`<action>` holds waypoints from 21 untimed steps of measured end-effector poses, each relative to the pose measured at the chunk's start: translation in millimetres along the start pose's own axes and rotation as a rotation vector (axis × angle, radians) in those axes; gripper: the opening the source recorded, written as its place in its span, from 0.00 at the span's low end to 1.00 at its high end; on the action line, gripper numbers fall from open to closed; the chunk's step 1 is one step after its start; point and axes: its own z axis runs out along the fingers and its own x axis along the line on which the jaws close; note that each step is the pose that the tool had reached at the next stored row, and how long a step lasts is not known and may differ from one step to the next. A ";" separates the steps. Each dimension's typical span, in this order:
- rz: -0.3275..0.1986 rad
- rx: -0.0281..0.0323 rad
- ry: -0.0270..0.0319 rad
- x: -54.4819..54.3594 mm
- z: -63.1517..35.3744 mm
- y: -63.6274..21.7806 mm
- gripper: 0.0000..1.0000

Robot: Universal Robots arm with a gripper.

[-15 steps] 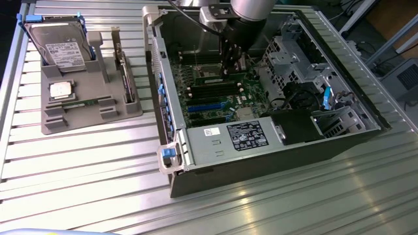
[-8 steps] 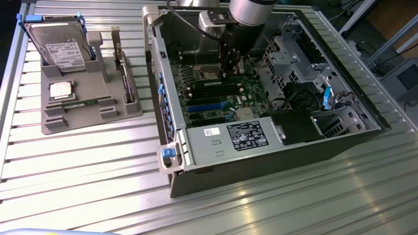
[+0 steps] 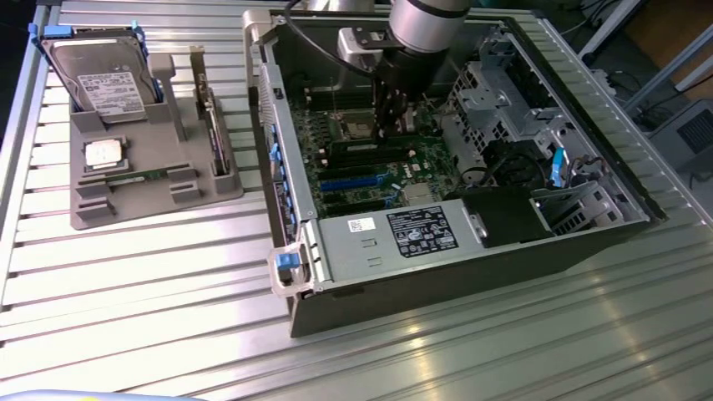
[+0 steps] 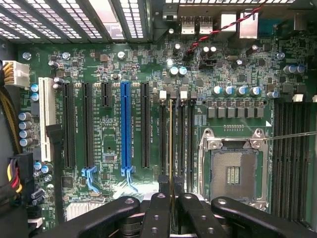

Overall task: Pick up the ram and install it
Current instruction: 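Insert the ram into the slot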

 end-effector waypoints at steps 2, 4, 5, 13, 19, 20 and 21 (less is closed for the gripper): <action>0.000 0.0001 0.0019 0.9 1.2 -0.3 0.13; 0.000 0.0001 0.0030 2.1 1.8 -0.4 0.13; 0.000 0.0002 0.0034 2.8 2.2 -0.4 0.13; 0.000 0.0001 0.0042 4.1 12.9 -1.1 0.13; 0.000 0.0039 0.0041 4.1 13.2 -0.1 0.13; 0.000 0.0047 0.0039 4.0 13.1 -0.2 0.13; 0.000 0.0046 0.0045 4.1 12.2 0.0 0.13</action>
